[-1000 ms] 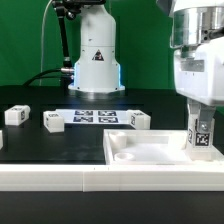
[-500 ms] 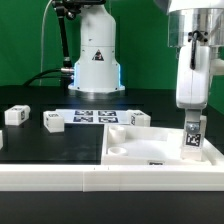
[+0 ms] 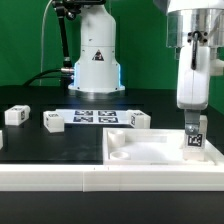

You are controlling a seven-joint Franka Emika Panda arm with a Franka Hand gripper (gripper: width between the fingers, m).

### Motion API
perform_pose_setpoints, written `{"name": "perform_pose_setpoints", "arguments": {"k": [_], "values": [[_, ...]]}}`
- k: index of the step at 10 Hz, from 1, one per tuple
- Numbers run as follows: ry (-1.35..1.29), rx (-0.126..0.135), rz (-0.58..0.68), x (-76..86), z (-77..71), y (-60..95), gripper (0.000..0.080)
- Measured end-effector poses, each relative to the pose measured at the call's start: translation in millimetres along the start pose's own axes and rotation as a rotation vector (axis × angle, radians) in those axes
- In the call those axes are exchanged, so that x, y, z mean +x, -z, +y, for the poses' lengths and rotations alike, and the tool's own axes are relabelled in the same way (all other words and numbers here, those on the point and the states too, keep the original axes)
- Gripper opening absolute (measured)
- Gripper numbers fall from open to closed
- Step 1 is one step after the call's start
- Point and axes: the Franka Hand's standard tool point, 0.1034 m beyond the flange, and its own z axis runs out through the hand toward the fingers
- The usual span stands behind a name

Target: Assemble one leg

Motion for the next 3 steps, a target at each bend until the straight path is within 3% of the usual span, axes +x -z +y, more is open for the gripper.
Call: {"name": "perform_pose_setpoints", "arguments": {"k": [1, 3], "values": [[0.001, 0.0, 0.0, 0.0, 0.1, -0.1, 0.0605], [0.004, 0.0, 0.0, 0.0, 0.1, -0.2, 0.0641]]}}
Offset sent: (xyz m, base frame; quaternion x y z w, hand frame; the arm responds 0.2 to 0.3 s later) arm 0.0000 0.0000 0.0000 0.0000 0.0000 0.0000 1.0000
